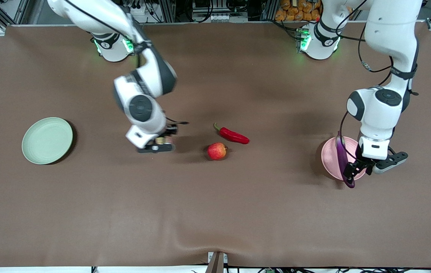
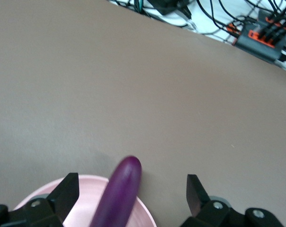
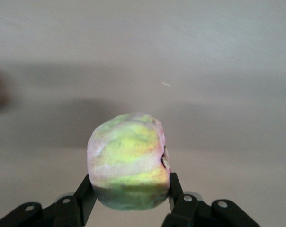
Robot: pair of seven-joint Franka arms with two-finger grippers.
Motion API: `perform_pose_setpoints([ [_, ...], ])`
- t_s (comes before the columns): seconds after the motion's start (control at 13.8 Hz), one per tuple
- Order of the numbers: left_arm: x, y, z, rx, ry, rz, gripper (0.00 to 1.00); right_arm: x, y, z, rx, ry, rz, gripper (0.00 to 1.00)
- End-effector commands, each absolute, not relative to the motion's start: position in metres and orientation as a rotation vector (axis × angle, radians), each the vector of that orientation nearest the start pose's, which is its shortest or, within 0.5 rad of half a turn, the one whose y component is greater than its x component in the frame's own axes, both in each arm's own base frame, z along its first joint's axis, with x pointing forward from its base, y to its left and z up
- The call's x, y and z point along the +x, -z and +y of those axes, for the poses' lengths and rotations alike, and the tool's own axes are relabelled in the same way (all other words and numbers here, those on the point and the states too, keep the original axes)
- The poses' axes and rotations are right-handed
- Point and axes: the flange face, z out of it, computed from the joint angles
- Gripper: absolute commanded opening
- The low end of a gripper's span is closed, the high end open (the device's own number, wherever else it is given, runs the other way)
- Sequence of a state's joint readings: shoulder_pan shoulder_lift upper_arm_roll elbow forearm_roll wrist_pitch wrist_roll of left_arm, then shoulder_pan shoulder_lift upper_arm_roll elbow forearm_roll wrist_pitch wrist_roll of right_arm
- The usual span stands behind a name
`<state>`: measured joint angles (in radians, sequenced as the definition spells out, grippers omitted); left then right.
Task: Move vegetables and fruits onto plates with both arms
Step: 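Lower the eggplant onto the pink plate while the right gripper places the peach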
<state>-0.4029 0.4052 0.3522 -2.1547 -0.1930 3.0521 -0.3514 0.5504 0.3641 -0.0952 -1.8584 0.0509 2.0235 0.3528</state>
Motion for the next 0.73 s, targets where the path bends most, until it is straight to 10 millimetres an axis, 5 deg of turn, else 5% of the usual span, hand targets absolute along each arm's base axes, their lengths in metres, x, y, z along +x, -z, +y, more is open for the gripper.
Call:
perform_pose_setpoints([
  [0.0,0.600,-0.313,-0.056,-3.096,0.678,-0.635,1.00,0.513,-0.328,0.176,-3.166,-0.336,-0.149,0.00],
  [0.44,0.612,-0.363,-0.166,-3.125,0.145,-0.735,1.00,0.513,-0.297,-0.033,-3.163,-0.478,-0.096,0.00],
  [0.65,0.611,-0.354,-0.242,-3.028,0.035,-0.967,1.00,0.508,-0.280,-0.128,-3.128,-0.429,-0.213,0.00],
])
